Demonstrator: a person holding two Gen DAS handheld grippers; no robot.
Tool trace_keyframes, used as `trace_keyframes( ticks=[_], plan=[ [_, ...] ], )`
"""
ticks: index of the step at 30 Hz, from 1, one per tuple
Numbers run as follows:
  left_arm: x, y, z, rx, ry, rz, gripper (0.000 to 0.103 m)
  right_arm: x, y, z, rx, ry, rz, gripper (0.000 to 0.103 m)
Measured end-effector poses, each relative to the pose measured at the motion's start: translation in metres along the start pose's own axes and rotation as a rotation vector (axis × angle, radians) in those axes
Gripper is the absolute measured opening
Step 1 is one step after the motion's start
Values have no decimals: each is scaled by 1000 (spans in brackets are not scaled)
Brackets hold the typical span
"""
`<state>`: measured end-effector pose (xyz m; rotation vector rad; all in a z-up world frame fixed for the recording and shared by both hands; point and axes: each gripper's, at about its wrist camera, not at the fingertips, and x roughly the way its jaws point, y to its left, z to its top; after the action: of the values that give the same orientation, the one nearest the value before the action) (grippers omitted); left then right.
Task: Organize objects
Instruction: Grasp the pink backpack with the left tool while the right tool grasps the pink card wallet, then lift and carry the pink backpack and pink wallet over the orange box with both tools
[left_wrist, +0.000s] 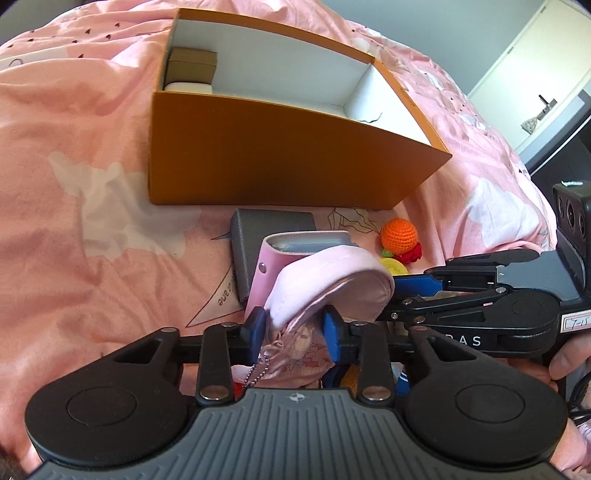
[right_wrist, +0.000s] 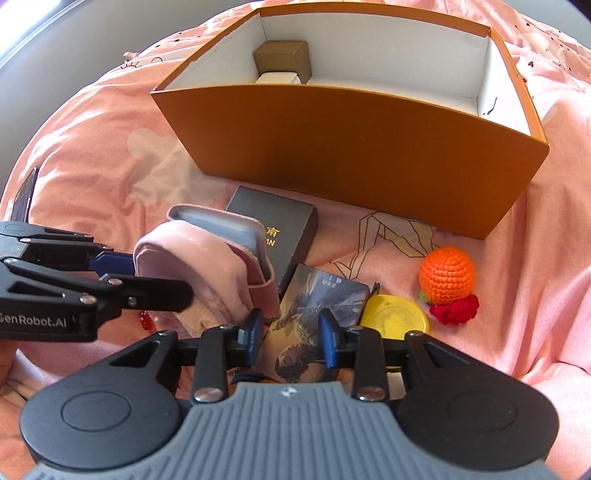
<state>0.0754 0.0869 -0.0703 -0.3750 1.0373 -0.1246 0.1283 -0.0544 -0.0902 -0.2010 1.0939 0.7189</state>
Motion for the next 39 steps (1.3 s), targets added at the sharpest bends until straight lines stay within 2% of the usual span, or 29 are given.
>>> trace_keyframes(
  ticks=[7,11,16,19,21,22,24,29,32,33,36,38,39],
  plan=[
    [-23,13,5,-101,39,64,32,-4,8,6,-30,-56,36,36],
    [-29,29,8,-164,18,110,31,3,11,8,-29,-54,53,36],
    [-22,38,9,-200,-1,108,34,15,9,7,-1,-36,84,36],
    [-20,36,6,-191,-10,118,45,22,7,7,25,-27,102,41],
    [-20,33,6,-170,1,114,59,26,5,8,32,-27,111,42],
    [-20,32,5,-157,3,115,60,28,5,9,33,-27,114,43],
    [-21,27,3,-123,14,121,70,31,3,10,42,-27,123,47],
    [-14,24,-2,-81,51,123,73,38,-1,13,67,-35,163,49],
    [-8,24,-4,-73,34,144,67,41,-1,15,78,-39,173,51],
    [-7,25,-4,-73,30,140,59,42,-1,15,81,-40,173,51],
    [-6,24,-5,-68,25,153,39,41,-2,14,91,-44,169,42],
    [-8,26,-5,-76,20,147,31,38,2,13,83,-46,156,35],
    [-9,26,-5,-79,17,146,29,37,5,13,70,-50,147,35]
  ],
)
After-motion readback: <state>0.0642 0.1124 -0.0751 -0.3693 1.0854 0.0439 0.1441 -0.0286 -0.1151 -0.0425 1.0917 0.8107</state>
